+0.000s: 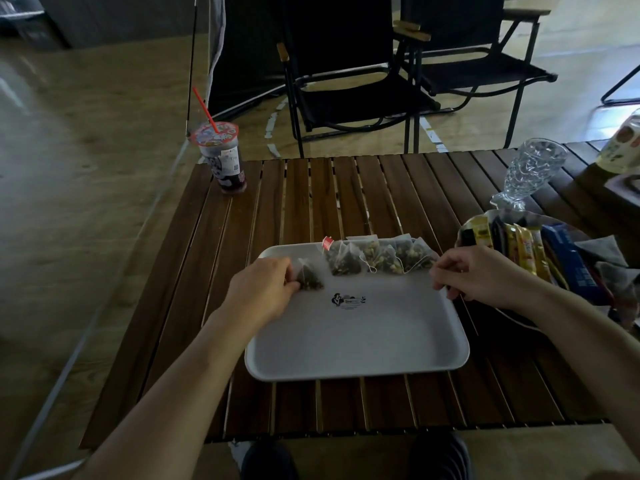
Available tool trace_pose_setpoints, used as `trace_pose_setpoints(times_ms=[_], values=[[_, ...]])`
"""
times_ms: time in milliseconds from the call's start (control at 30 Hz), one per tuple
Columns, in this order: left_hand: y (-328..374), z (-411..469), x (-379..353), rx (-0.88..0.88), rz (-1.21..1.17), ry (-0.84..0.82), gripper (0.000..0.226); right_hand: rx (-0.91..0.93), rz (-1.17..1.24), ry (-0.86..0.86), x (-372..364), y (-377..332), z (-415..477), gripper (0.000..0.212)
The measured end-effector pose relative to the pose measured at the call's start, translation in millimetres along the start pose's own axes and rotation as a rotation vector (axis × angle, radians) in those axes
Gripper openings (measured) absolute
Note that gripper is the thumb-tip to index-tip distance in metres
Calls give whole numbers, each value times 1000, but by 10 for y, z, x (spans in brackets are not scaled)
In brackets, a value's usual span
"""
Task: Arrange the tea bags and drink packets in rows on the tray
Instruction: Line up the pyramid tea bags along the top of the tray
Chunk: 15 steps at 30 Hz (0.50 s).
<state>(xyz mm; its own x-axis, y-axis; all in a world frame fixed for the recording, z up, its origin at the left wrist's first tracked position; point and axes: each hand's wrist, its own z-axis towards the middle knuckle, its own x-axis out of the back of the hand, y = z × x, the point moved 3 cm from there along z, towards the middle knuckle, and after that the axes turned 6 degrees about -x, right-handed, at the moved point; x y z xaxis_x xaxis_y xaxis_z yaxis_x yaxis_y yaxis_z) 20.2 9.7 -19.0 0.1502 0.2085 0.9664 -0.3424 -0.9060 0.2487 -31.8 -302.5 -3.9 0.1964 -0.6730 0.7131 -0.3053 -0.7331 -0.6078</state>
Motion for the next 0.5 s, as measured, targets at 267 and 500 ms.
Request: trace_pose_setpoints(times_ms=[267, 500], values=[[92, 138, -98, -3, -4, 175, 11, 0, -11, -25, -5, 3, 7, 8], [68, 141, -107, -6, -94, 136, 29, 4, -28, -34, -13, -6, -12, 10]])
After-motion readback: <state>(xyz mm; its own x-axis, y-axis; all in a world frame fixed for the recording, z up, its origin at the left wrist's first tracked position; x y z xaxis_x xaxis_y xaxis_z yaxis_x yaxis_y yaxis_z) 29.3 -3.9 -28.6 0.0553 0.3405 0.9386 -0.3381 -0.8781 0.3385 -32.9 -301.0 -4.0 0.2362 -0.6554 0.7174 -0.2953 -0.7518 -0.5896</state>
